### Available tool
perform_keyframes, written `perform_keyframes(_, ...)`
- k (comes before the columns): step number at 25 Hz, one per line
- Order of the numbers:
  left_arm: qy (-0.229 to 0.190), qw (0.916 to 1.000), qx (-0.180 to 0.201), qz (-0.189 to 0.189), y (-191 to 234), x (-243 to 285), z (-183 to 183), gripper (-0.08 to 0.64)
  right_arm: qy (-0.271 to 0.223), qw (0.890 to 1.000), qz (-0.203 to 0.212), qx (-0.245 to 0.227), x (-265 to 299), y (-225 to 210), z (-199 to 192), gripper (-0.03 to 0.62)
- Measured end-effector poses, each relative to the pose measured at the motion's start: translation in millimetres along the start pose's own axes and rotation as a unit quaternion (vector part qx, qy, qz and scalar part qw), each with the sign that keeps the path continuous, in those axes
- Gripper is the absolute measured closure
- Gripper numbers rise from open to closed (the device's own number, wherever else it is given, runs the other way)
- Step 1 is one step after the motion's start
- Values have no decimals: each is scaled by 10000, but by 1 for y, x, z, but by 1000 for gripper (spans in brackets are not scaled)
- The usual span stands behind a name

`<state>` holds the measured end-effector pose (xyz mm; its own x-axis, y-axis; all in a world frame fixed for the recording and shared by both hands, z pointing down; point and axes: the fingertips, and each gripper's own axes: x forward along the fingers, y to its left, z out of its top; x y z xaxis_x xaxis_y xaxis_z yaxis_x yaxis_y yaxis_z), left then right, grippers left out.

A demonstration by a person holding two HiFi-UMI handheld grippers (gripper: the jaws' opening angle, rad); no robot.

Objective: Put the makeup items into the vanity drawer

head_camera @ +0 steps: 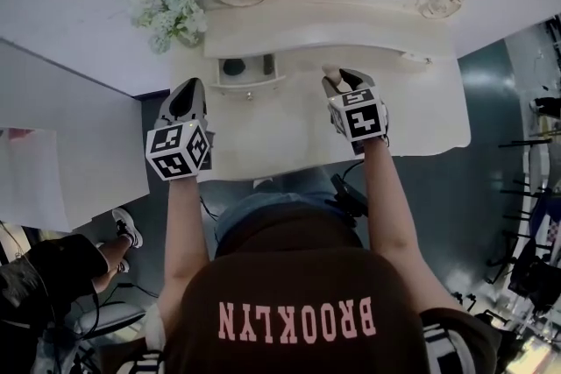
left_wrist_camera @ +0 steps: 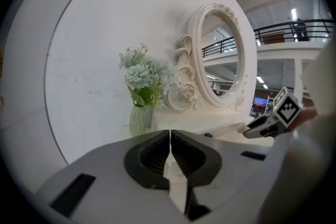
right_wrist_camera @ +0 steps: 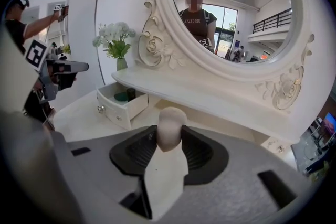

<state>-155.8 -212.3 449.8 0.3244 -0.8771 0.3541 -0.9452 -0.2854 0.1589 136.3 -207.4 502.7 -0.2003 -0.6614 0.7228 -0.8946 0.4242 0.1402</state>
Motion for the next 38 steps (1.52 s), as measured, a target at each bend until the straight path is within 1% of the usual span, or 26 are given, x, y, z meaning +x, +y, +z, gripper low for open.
perform_keyframes(7,9,9999,-45,166,19,-14,-5,551,-317,9986,406,-136,4,39,36,456)
perform_keyframes(14,66,9996,-81,263,31,-26,-12,551,-608,9932,967,-248,6,89,72,456)
perform_keyframes(20,53,9991,-102,410,42,-36,-13,552,-617,9856,1407,-700,22,134,92,454)
perform_keyframes(25,125,9982,-164,555,50,-45,-23,551,-425,9799,1714,-924,39,164,95,453)
perform_keyframes(28,200,9977,-205,620,54,-48,-30,552,-278,9793,1775,-934,50,175,91,453)
perform_keyframes(31,209,9974,-226,657,55,-50,-31,551,-190,9809,1759,-806,58,178,87,445)
perform_keyframes(34,197,9973,-227,667,53,-50,-31,552,-203,9818,1760,-678,61,178,85,432)
perform_keyframes(38,174,9975,-248,644,51,-49,-30,551,-252,9820,1754,-658,57,177,86,426)
